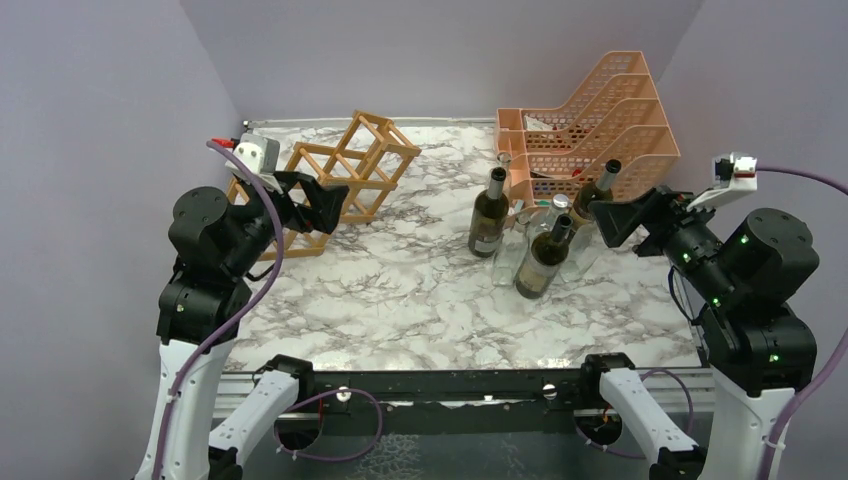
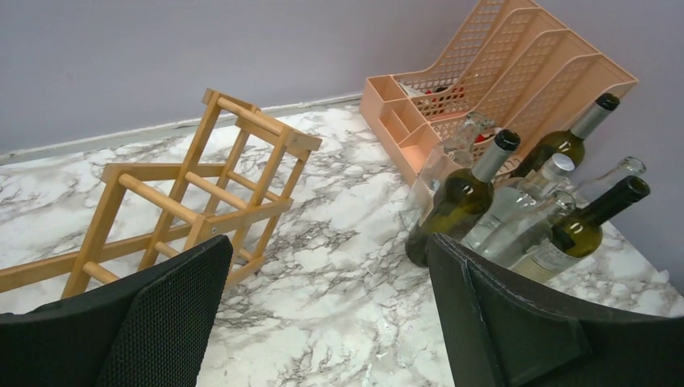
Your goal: Put the wine bottle on the wine rack
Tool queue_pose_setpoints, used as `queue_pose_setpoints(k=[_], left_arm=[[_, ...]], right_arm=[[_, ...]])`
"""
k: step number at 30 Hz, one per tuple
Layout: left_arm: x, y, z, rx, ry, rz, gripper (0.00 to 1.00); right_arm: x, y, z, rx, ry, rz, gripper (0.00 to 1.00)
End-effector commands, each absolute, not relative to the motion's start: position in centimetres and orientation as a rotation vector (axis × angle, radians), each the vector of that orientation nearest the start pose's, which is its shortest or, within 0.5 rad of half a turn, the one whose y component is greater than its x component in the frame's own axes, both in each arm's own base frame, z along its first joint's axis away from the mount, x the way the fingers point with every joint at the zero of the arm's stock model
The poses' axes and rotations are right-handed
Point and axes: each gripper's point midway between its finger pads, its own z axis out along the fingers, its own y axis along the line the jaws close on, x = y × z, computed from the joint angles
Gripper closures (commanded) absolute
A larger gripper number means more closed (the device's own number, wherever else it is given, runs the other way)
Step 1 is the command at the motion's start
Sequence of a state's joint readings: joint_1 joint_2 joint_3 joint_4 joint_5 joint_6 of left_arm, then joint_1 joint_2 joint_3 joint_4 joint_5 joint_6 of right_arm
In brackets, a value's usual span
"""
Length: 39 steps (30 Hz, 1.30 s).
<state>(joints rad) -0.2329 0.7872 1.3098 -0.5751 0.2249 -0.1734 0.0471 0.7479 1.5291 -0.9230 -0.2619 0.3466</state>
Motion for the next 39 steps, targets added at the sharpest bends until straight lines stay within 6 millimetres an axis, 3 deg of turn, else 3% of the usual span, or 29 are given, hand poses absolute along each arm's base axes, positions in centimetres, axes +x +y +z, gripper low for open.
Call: queue_pose_setpoints(k=[1, 12, 19, 24, 32, 39], left_arm=[[22.5, -11.6, 41.8, 0.281, 1.620, -0.575, 0.02], [19.7, -14.4, 40.5, 0.396, 1.532, -0.742, 0.01], [18.5, -15.6, 40.1, 0.525, 1.494, -0.779, 0.01], [18.4, -16.0, 39.2, 0.564, 1.492, -0.782, 0.01], [20.0, -16.5, 38.6, 0.567, 1.515, -0.784, 0.01], [21.1, -16.7, 38.9, 0.557, 1.522, -0.783, 0.01]], right_arm=[[17.5, 7.9, 41.9, 0.020, 1.812, 0.570, 0.12], [16.8, 8.2, 36.6, -0.011, 1.949, 0.577, 0.15], [16.6, 8.8, 33.5, -0.130, 2.008, 0.577, 0.16], [18.2, 8.7, 32.9, -0.156, 2.044, 0.557, 0.20], [21.5, 8.0, 31.3, -0.122, 2.099, 0.496, 0.26], [23.8, 8.4, 32.1, -0.187, 2.097, 0.483, 0.32]])
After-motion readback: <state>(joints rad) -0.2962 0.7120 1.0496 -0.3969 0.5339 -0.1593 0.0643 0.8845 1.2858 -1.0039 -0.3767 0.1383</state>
